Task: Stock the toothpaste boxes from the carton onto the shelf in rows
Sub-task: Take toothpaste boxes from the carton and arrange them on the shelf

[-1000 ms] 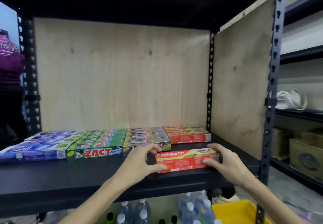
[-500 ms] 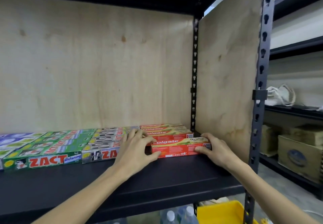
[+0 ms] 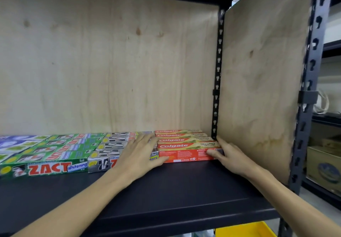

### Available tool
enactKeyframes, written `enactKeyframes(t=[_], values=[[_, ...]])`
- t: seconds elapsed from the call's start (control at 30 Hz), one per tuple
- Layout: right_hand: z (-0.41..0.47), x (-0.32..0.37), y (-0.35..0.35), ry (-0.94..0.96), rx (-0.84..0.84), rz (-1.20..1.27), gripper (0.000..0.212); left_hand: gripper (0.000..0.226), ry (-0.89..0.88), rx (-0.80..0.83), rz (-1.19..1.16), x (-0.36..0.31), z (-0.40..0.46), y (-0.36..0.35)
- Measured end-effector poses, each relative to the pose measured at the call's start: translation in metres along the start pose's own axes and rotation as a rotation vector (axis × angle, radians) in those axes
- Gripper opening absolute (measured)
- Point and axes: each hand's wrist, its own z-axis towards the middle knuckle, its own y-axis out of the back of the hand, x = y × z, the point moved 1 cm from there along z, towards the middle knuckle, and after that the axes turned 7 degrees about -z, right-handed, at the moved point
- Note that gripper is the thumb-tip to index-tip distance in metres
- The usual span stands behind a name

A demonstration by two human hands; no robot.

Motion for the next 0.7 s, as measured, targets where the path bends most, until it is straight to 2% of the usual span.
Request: enactKeyframes(t=[0.03,0.17,0.27,0.37,0.53,0.6,0.7], values=[[0.000,0.000,0.000,-0.005,0.007,-0.010,0.137,0.087,-0.029,0.015,0.043,0.000,0.001,-0.001],[-0.002,0.005,0.002,0.003,-0.006,-0.014,0.115,0.096,-0.107,0.001,0.149,-0.001,0.005,-0.002],[-0.003,0.004,0.003,0.001,-0.006,-0.030,0.123,0.103,-0.068,0.053,0.121,0.002,0.007,-0.002],[-0.005,0.006,0.004,-0.014,-0.004,-0.034,0.135,0.099,-0.085,0.056,0.135,0.003,0.007,-0.001],[-0.006,0.005,0.003,-0.042,0.024,-0.028,0.115,0.106,-0.156,0.099,0.145,0.009,0.007,0.003],[-0.007,0.005,0.003,-0.044,0.028,-0.028,0.114,0.103,-0.174,0.108,0.158,0.010,0.008,0.002],[-0.009,0.006,0.004,-0.037,0.020,-0.025,0.116,0.086,-0.173,0.082,0.170,0.011,0.009,-0.001]])
